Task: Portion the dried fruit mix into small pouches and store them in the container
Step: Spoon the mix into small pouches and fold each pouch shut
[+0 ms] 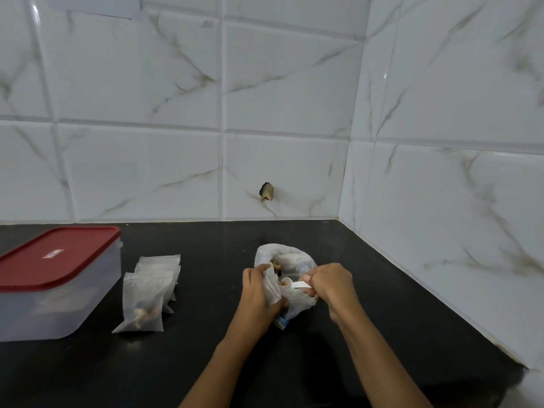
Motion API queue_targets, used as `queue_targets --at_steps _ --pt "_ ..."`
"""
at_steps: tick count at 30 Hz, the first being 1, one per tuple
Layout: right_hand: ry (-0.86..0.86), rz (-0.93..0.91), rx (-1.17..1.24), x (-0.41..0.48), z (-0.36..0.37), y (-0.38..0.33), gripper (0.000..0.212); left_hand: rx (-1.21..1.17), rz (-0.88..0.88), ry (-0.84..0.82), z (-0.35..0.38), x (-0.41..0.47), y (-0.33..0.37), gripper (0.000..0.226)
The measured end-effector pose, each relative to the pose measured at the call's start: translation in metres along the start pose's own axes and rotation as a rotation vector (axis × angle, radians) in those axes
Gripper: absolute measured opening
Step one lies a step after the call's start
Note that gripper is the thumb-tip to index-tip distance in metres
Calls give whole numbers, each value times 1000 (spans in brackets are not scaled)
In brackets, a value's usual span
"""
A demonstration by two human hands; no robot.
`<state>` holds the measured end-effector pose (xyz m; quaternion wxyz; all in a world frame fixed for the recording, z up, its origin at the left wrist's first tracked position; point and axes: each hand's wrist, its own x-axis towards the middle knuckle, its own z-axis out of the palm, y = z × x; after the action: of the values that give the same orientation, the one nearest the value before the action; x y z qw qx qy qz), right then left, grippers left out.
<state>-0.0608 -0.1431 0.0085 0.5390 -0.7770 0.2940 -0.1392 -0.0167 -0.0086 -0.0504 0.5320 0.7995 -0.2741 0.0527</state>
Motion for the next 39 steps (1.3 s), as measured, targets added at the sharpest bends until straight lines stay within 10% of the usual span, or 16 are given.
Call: queue_targets --at_steps 11,32,39 --pt "-198 316 522 14 -10 20 20 4 -12 10 -3 2 -3 77" --pt "-81 75 475 5 -22 3 22 443 48 79 -21 24 14 64" --pt "-157 -79 396 -8 -18 -17 19 179 -109 55 -17 30 17 62"
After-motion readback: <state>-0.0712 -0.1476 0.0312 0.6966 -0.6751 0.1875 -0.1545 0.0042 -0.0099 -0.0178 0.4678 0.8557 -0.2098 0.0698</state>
